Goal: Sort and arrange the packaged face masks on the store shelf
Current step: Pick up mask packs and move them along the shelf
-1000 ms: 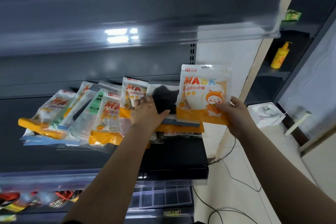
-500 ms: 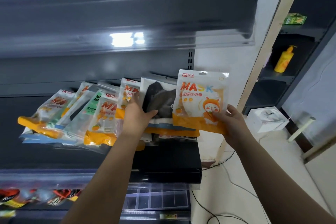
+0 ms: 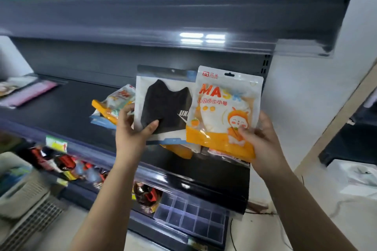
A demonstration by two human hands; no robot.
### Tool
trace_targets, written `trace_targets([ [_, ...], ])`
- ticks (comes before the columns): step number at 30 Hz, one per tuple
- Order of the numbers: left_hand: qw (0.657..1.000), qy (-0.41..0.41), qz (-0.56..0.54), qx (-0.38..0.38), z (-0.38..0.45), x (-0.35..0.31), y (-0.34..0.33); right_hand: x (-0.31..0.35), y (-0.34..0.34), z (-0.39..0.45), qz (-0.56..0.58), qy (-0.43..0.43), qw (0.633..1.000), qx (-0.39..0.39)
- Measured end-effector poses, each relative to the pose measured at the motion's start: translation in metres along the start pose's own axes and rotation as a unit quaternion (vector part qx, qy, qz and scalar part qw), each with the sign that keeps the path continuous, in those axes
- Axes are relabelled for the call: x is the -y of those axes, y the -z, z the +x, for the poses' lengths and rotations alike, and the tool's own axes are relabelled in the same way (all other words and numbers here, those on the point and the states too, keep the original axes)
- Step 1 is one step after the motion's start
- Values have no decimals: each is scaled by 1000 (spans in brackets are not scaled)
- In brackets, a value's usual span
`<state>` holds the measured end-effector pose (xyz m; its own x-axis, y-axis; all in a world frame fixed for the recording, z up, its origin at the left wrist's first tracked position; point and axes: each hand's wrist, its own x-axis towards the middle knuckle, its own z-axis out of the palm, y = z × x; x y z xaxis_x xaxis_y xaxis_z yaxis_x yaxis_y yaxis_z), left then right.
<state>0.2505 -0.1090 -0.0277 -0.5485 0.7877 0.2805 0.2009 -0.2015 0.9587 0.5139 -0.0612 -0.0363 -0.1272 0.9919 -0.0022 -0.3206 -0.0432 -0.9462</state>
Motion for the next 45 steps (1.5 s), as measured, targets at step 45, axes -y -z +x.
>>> trace_targets([
  [45, 989, 46, 15, -141, 151, 88, 423, -166, -454, 40, -9, -27, 990, 141],
])
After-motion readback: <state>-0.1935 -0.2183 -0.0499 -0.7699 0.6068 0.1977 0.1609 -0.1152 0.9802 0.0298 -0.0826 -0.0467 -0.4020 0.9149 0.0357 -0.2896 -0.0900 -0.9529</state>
